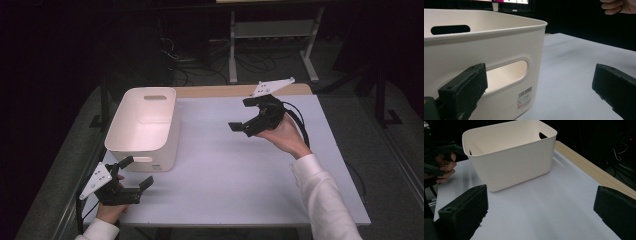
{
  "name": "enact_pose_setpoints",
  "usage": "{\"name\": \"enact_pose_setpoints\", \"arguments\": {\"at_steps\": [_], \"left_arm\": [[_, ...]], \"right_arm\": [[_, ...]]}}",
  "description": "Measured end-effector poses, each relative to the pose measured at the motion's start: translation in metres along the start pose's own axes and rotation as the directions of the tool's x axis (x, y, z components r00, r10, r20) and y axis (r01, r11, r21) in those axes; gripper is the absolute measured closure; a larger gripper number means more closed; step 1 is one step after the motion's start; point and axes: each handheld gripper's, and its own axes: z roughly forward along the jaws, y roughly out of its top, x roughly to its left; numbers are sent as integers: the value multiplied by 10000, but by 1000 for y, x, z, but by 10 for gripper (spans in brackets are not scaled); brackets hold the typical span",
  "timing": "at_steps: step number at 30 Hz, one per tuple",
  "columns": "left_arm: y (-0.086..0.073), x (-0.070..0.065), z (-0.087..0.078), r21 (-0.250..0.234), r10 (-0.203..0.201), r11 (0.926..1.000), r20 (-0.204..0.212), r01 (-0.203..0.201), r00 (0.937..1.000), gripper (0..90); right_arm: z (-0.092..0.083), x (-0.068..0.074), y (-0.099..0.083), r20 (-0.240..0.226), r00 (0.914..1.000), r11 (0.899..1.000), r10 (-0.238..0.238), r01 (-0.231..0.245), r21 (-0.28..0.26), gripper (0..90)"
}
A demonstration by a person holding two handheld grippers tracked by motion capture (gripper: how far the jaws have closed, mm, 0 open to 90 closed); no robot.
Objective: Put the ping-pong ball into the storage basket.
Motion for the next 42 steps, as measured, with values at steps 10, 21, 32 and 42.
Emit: {"name": "enact_pose_setpoints", "arguments": {"at_steps": [10, 21, 32, 42], "left_arm": [[0, 0, 1, -38, -22, 10000, -8, 22, 10000, 0], [0, 0, 1, -34, -10, 10000, -8, 9, 10000, 0], [0, 0, 2, -48, -33, 10000, 1, 33, 10000, 0], [0, 0, 2, -59, -28, 10000, 10, 28, 10000, 0]], "right_arm": [[-13, 3, -9, 285, 9994, 9997, 196, -192, -137, 0], [-21, 7, -17, 502, 9986, 9992, 179, -161, -371, 0], [-31, 14, -39, 823, 9964, 9970, 223, -161, -753, 0], [-40, 16, -59, 1130, 9919, 9917, 578, -440, -1206, 0]]}}
